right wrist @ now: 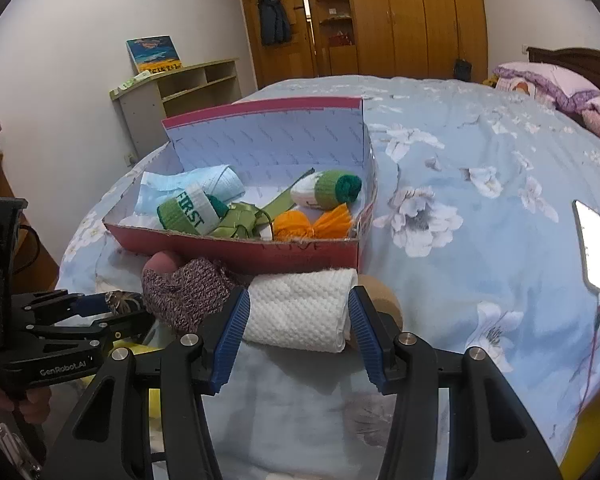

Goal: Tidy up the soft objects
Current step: 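Grasp the patterned pouch with the left gripper while the right gripper grasps the white towel roll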

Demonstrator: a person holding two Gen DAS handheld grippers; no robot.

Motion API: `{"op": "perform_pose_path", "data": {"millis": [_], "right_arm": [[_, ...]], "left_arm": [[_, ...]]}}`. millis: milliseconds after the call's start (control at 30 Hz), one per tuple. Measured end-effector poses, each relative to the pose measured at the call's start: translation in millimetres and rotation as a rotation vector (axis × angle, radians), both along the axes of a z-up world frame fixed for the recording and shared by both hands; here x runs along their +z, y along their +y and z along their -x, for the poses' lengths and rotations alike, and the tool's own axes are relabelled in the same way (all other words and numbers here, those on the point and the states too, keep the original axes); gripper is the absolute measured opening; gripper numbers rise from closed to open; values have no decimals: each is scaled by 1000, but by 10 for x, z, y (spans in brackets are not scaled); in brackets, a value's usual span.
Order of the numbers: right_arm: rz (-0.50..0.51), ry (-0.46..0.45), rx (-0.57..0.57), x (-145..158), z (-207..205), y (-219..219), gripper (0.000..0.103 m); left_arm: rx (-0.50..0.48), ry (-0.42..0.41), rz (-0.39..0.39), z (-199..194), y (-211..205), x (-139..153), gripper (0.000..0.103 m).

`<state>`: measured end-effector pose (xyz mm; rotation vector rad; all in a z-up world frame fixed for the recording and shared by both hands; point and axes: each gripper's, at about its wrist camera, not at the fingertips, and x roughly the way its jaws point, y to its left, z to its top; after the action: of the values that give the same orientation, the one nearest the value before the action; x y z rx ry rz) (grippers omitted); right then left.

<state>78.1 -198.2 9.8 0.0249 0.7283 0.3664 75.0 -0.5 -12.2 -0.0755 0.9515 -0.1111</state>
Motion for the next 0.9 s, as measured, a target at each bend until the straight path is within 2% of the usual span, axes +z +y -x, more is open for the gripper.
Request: {"op": "perform_pose_path", "data": {"millis": [233,500,800,900], "right_arm": [[5,8,-11,-23,-8,4,53],[7,12,-54,-76,-77,-50,53],[16,-18,-16,-89,-75,-8,53],[43,-28,-3,-94,-44,43,46]], "left_arm": [[4,-15,23,22,66,16,41],[-3,-19,48,61,89,50,40],[-1,-18,46,59,91,50,40],[0,-18,50,56,93,58,40]]}}
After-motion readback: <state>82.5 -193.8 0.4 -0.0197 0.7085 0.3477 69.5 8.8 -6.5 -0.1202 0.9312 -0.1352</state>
